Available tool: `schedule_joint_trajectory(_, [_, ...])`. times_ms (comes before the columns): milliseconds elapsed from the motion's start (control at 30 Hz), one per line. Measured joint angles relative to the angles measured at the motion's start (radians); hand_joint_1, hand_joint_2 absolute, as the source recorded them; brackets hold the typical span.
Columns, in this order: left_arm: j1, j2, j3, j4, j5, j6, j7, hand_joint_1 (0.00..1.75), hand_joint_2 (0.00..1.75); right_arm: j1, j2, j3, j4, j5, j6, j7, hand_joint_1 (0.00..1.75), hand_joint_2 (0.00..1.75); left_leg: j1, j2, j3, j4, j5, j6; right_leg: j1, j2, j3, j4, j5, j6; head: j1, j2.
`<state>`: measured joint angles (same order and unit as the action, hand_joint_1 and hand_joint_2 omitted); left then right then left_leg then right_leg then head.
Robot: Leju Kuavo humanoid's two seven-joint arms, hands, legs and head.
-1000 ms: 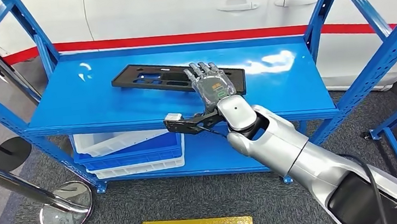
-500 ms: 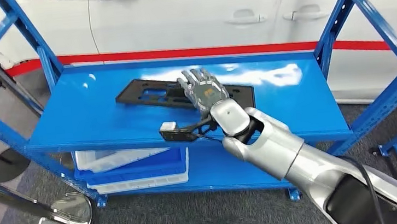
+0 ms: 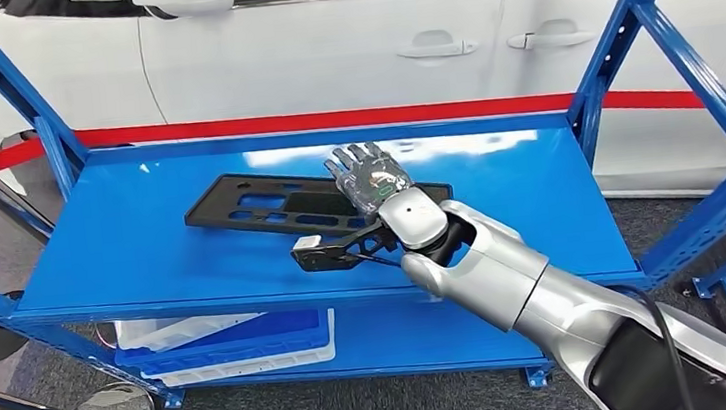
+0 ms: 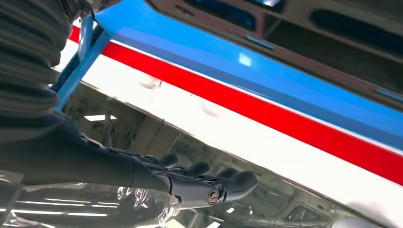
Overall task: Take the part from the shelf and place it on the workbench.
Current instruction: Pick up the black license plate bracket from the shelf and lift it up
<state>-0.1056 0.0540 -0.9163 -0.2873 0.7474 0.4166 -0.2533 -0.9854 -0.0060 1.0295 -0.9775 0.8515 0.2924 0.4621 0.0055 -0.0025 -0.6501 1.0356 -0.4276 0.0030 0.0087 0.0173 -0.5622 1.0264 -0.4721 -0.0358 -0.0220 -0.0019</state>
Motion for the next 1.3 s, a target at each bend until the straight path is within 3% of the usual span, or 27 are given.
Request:
schedule_joint_trajectory(33, [0.0, 0.001, 0.0, 0.0, 0.001, 0.0, 0.001, 0.0, 0.0, 0.0, 0.0, 0.002, 0.004, -0.004, 0.009, 0.005, 0.0, 1.75, -0.003, -0.001, 0.001, -0.014, 0.013, 0.005, 0.0, 0.001, 0.001, -0.001, -0.005, 0.005, 0.001, 0.0])
schedule_joint_trajectory(133, [0.004, 0.001, -0.002, 0.0, 0.006, 0.001, 0.007, 0.0, 0.0, -0.001, 0.0, 0.004, 0.015, -0.016, 0.047, 0.02, 0.0, 1.75, -0.002, -0.002, 0.008, -0.02, 0.014, 0.02, 0.0, 0.0, 0.003, 0.003, -0.018, 0.021, 0.003, 0.0])
schedule_joint_trajectory(200, [0.005, 0.001, -0.002, 0.0, 0.009, 0.001, 0.014, 0.0, 0.0, -0.004, -0.001, 0.005, 0.022, -0.026, 0.079, 0.025, 0.0, 1.75, 0.001, -0.002, 0.018, -0.026, 0.013, 0.029, 0.0, -0.003, -0.018, 0.052, -0.046, 0.03, 0.004, 0.0])
schedule_joint_trajectory(300, [0.005, 0.003, -0.003, 0.0, 0.014, -0.004, 0.033, 0.0, 0.0, -0.005, -0.003, 0.011, 0.039, -0.049, 0.144, 0.032, 0.0, 1.75, 0.001, -0.001, 0.028, -0.026, 0.003, 0.039, -0.006, -0.006, -0.129, 0.244, -0.113, 0.039, 0.004, 0.0])
schedule_joint_trajectory(333, [0.006, 0.004, -0.004, 0.0, 0.018, -0.005, 0.038, 0.0, 0.0, -0.004, -0.004, 0.016, 0.045, -0.058, 0.169, 0.032, 0.0, 1.75, 0.0, -0.002, 0.031, -0.025, -0.002, 0.04, -0.008, -0.006, -0.159, 0.283, -0.113, 0.041, 0.004, 0.0])
schedule_joint_trajectory(367, [0.008, 0.004, -0.005, 0.0, 0.022, -0.006, 0.043, 0.0, 0.0, -0.004, -0.005, 0.022, 0.05, -0.066, 0.191, 0.032, 0.0, 1.75, 0.0, -0.002, 0.034, -0.023, -0.006, 0.039, -0.009, -0.006, -0.17, 0.281, -0.093, 0.041, 0.004, 0.0])
schedule_joint_trajectory(400, [0.01, 0.004, -0.006, 0.0, 0.025, -0.006, 0.047, 0.0, 0.0, -0.004, -0.007, 0.026, 0.054, -0.074, 0.21, 0.032, 0.0, 1.75, 0.0, -0.003, 0.038, -0.021, -0.011, 0.039, -0.01, -0.006, -0.16, 0.24, -0.056, 0.039, 0.004, 0.0])
schedule_joint_trajectory(433, [0.012, 0.004, -0.006, 0.0, 0.027, -0.006, 0.05, 0.0, 0.0, -0.004, -0.008, 0.029, 0.056, -0.082, 0.227, 0.032, 0.0, 1.75, 0.0, -0.003, 0.042, -0.018, -0.016, 0.037, -0.01, -0.007, -0.136, 0.171, -0.011, 0.035, 0.004, 0.0])
schedule_joint_trajectory(500, [0.013, 0.002, -0.007, 0.0, 0.029, -0.002, 0.053, 0.0, 0.0, -0.006, -0.01, 0.036, 0.059, -0.099, 0.255, 0.03, 0.0, 1.75, -0.001, -0.004, 0.046, -0.014, -0.024, 0.03, -0.005, -0.008, -0.086, 0.049, 0.041, 0.026, 0.003, 0.0])
schedule_joint_trajectory(533, [0.012, 0.002, -0.008, 0.0, 0.03, 0.001, 0.053, 0.0, 0.0, -0.007, -0.01, 0.042, 0.06, -0.109, 0.268, 0.027, 0.0, 1.75, -0.002, -0.004, 0.046, -0.014, -0.026, 0.026, -0.003, -0.008, -0.073, 0.019, 0.048, 0.023, 0.003, 0.0])
schedule_joint_trajectory(633, [0.01, 0.002, -0.009, 0.0, 0.029, 0.009, 0.054, 0.0, 0.0, -0.006, -0.011, 0.059, 0.064, -0.139, 0.3, 0.016, 0.0, 1.75, -0.001, -0.003, 0.048, -0.018, -0.028, 0.011, -0.002, -0.005, -0.064, 0.001, 0.049, 0.013, 0.003, 0.0])
schedule_joint_trajectory(700, [0.008, 0.002, -0.009, 0.0, 0.027, 0.015, 0.054, 0.0, 0.0, -0.007, -0.012, 0.067, 0.065, -0.159, 0.316, 0.009, 0.0, 1.75, -0.001, -0.002, 0.036, 0.013, -0.053, 0.001, -0.008, -0.006, -0.056, -0.011, 0.054, 0.004, 0.001, 0.0])
schedule_joint_trajectory(800, [0.005, 0.001, -0.012, 0.0, 0.022, 0.022, 0.053, 0.0, 0.0, -0.004, -0.013, 0.083, 0.066, -0.182, 0.324, 0.003, 0.0, 1.75, 0.004, -0.002, -0.048, 0.187, -0.134, -0.01, -0.01, -0.007, -0.052, -0.016, 0.054, -0.002, -0.001, 0.0])
schedule_joint_trajectory(833, [0.005, 0.001, -0.013, 0.0, 0.02, 0.023, 0.053, 0.0, 0.0, -0.001, -0.014, 0.09, 0.067, -0.188, 0.325, 0.004, 0.0, 1.75, 0.005, -0.002, -0.074, 0.236, -0.147, -0.013, -0.009, -0.007, -0.052, -0.016, 0.054, -0.002, -0.001, 0.0])
schedule_joint_trajectory(867, [0.004, 0.0, -0.014, 0.0, 0.017, 0.023, 0.054, 0.0, 0.0, 0.002, -0.016, 0.095, 0.067, -0.193, 0.324, 0.007, 0.0, 1.75, 0.006, -0.002, -0.084, 0.251, -0.141, -0.015, -0.01, -0.006, -0.051, -0.015, 0.053, -0.003, -0.001, 0.0])
schedule_joint_trajectory(900, [0.004, 0.0, -0.015, 0.0, 0.015, 0.024, 0.055, 0.0, 0.0, 0.004, -0.017, 0.101, 0.067, -0.196, 0.322, 0.011, 0.0, 1.75, 0.007, -0.002, -0.075, 0.228, -0.118, -0.017, -0.01, -0.005, -0.049, -0.015, 0.052, -0.002, -0.001, 0.0])
schedule_joint_trajectory(1000, [-0.002, 0.0, -0.016, 0.0, 0.008, 0.024, 0.058, 0.0, 0.0, 0.008, -0.023, 0.115, 0.07, -0.2, 0.3, 0.026, 0.0, 1.75, 0.009, -0.003, 0.016, 0.033, -0.027, -0.014, -0.01, -0.003, -0.045, -0.01, 0.045, 0.006, -0.001, 0.0])
schedule_joint_trajectory(1033, [-0.005, 0.0, -0.018, 0.0, 0.006, 0.024, 0.057, 0.0, 0.0, 0.009, -0.025, 0.12, 0.072, -0.201, 0.292, 0.029, 0.0, 1.75, 0.008, -0.003, 0.036, -0.008, -0.016, -0.011, -0.008, -0.003, -0.046, -0.009, 0.044, 0.011, 0.0, 0.0])
schedule_joint_trajectory(1100, [-0.009, -0.001, -0.022, 0.0, 0.004, 0.024, 0.054, 0.0, 0.0, 0.011, -0.029, 0.126, 0.077, -0.204, 0.28, 0.033, 0.0, 1.75, 0.004, -0.005, 0.046, -0.027, -0.017, -0.001, -0.006, -0.002, -0.046, -0.008, 0.043, 0.019, 0.0, 0.0])
schedule_joint_trajectory(1167, [-0.011, -0.002, -0.025, 0.0, 0.0, 0.024, 0.052, 0.0, 0.0, 0.012, -0.032, 0.131, 0.082, -0.205, 0.271, 0.036, 0.33, 1.75, 0.006, -0.004, 0.049, -0.03, -0.015, 0.01, -0.006, -0.002, -0.048, 0.002, 0.035, 0.028, 0.001, 0.0])
schedule_joint_trajectory(1233, [-0.015, -0.003, -0.026, 0.0, -0.002, 0.024, 0.05, 0.0, 0.0, 0.013, -0.036, 0.135, 0.085, -0.205, 0.264, 0.04, 1.19, 1.75, 0.008, -0.001, 0.052, -0.034, -0.012, 0.023, -0.007, -0.005, -0.076, 0.068, -0.004, 0.037, 0.002, 0.0])
schedule_joint_trajectory(1300, [-0.017, -0.003, -0.028, 0.0, -0.003, 0.021, 0.044, 0.0, 0.0, 0.017, -0.039, 0.139, 0.087, -0.206, 0.26, 0.045, 1.73, 1.75, 0.008, 0.0, 0.053, -0.034, -0.013, 0.029, -0.01, -0.006, -0.136, 0.195, -0.066, 0.041, 0.003, 0.0])
